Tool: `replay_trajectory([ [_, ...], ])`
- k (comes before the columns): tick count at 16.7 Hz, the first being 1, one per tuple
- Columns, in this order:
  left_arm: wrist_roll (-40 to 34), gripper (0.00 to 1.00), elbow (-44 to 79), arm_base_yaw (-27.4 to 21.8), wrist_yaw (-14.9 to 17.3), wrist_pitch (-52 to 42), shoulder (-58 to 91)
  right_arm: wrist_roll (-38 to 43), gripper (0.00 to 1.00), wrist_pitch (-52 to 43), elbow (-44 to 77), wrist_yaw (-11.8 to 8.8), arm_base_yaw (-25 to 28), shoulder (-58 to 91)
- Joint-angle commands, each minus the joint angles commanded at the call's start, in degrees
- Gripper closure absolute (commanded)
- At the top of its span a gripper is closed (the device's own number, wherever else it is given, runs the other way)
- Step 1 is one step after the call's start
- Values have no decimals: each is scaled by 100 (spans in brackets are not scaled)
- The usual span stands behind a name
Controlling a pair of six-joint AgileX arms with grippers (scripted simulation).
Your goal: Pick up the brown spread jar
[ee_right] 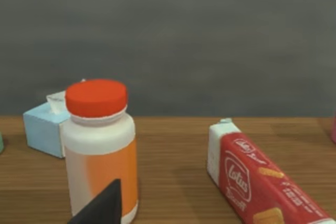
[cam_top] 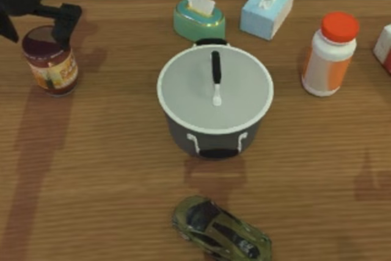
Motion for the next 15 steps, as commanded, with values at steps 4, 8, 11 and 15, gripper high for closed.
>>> replay_trajectory([
  [4, -13, 0, -105, -21, 0, 110, 11, 0, 0, 0, 0, 0, 0, 0],
  [8, -11, 0, -684, -12, 0, 739, 52, 0, 0, 0, 0, 0, 0, 0],
  [11, -8, 0, -973, -9, 0, 1056, 83, 0, 0, 0, 0, 0, 0, 0],
  [15, -8, 8, -976, -9, 0, 1059, 83, 0, 0, 0, 0, 0, 0, 0],
])
